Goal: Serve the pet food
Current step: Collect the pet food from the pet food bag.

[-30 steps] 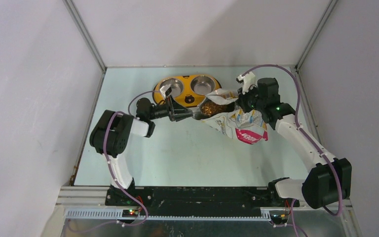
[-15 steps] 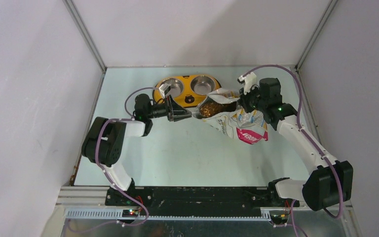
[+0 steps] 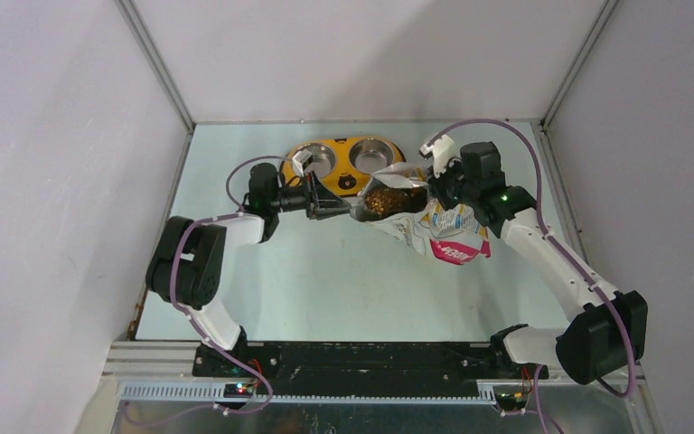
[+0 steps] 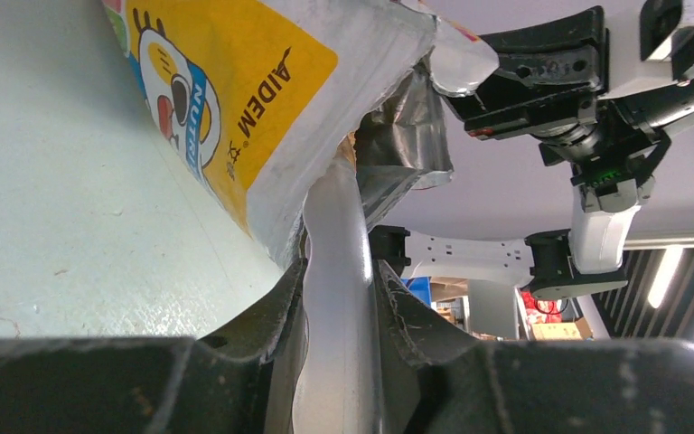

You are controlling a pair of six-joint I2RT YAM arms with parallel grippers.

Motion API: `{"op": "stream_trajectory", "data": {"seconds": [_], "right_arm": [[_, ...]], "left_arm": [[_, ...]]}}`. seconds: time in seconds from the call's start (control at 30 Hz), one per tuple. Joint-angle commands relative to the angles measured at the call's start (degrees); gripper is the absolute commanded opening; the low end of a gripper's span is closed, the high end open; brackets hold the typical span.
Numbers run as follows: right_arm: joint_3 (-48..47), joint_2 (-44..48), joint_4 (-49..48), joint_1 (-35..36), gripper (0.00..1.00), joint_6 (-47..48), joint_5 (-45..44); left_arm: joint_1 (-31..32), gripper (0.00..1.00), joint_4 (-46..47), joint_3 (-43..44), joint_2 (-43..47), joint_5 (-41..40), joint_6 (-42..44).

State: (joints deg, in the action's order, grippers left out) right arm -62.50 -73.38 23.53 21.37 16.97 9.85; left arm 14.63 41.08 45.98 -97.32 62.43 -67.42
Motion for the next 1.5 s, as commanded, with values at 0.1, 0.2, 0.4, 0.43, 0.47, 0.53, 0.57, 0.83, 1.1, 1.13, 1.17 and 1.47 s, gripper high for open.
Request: {"op": "stream_trajectory", "data": {"seconds": [0.1, 0.2, 0.4, 0.43, 0.47, 0.53, 0.57, 0.83, 1.1, 1.13, 1.17, 1.47], "right_arm": [[-7.5, -4.9, 10.3, 0.7, 0.00, -3.4, 4.2], [-10.0, -7.1, 12.3, 1.1, 0.00, -4.9, 8.7], [-10.0, -8.3, 12.7, -0.8, 0.00, -7.0, 11.0], [-9.9, -8.3, 12.3, -2.2, 0.00, -7.8, 11.3], [-9.8, -8.2, 12.2, -3.5, 0.00, -8.1, 11.8], [-9.8, -7.9, 11.9, -5.0, 0.00, -8.4, 11.9], [-9.7, -7.4, 11.7, -5.4, 0.00, -8.5, 11.9], [-9.7, -4.8, 12.2, -7.7, 0.00, -7.6, 12.7], [-9.8, -4.8, 13.1, -8.2, 0.00, -7.2, 11.6], [-9.8, -5.0, 13.0, -8.4, 0.00, -7.2, 11.4], [-9.8, -5.1, 12.9, -9.0, 0.00, -7.4, 11.2], [-9.7, -7.8, 12.8, -12.3, 0.00, -8.1, 11.2]], "left_arm": [[-0.1, 0.00, 1.6, 1.7, 2.2, -0.9, 0.4], [0.0, 0.00, 19.1, 0.5, -0.4, 0.0, -12.7], [0.0, 0.00, 28.5, 0.7, -1.3, 0.1, -20.7], [0.0, 0.00, 27.8, 0.3, -1.1, 0.1, -19.8], [0.0, 0.00, 26.0, 0.2, -0.6, 0.1, -18.4], [0.0, 0.00, 23.3, -0.2, 0.1, 0.1, -16.5], [-0.1, 0.00, 22.5, -0.4, 0.2, 0.2, -15.9], [-1.5, 0.00, 12.6, -0.9, 1.3, 0.1, -8.4], [-2.2, 0.00, 11.4, -0.7, 2.7, 1.3, -7.6], [-2.2, 0.00, 11.6, -0.6, 3.0, 1.5, -7.7], [-2.4, 0.00, 11.8, -0.6, 3.1, 1.6, -8.0], [-3.4, 0.00, 24.3, -1.0, 1.7, 3.1, -17.4]]}}
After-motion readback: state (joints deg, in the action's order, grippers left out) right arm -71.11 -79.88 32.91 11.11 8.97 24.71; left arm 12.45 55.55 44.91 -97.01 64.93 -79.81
